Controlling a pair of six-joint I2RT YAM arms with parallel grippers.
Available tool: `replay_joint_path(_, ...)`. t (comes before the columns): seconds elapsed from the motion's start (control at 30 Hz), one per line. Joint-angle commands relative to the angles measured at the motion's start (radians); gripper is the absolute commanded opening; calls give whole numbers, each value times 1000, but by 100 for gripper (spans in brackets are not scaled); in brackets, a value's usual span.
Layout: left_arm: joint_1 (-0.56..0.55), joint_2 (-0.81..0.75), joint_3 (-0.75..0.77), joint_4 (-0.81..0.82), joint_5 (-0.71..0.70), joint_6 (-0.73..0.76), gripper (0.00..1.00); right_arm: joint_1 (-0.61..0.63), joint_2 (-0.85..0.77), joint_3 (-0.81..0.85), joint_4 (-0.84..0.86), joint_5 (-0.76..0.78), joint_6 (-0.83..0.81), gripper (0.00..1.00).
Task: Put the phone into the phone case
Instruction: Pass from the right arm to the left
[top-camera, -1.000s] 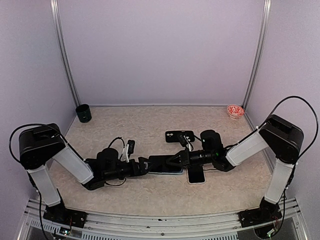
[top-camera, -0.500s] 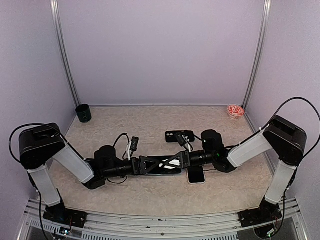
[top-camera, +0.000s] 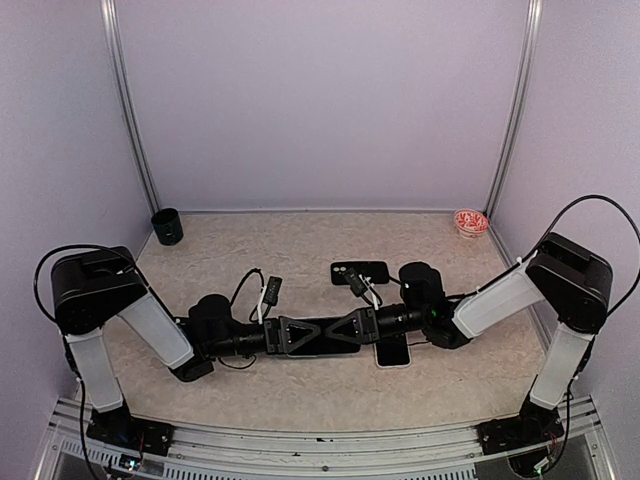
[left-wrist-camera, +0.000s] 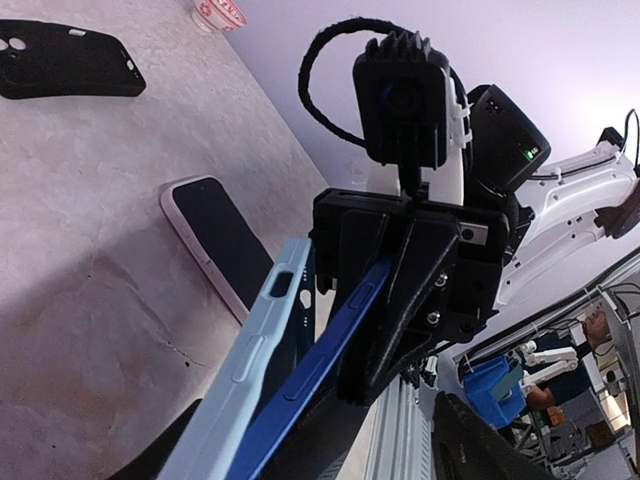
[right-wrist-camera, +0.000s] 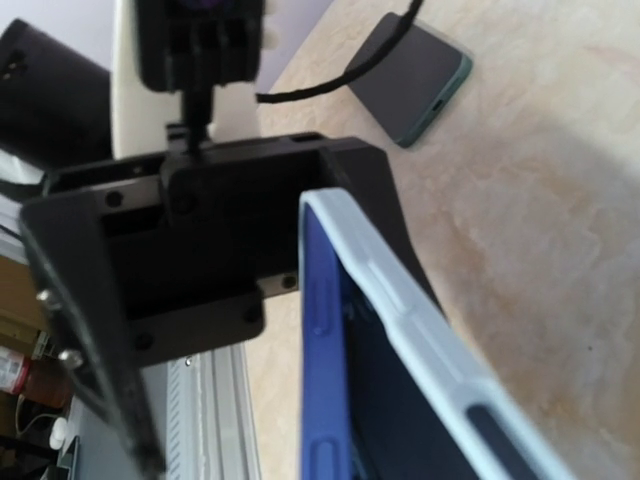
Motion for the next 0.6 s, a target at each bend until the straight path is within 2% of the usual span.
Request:
replay_joint_path(0.0,-12,10,12,92,45,0,63,9,-28,4,52,1,-19,0)
replay_joint_path(0.1,-15,10,13,95,48,0,52,10,-32,2,51,5,-21,0)
replay_joint_path(0.23,-20,12,17,98,48,1,43,10,-35,2,49,9,-27,0)
replay_joint_path(0.57,-25,6,20,100,52,4,28,9,-38,-4,51,12,-25,0)
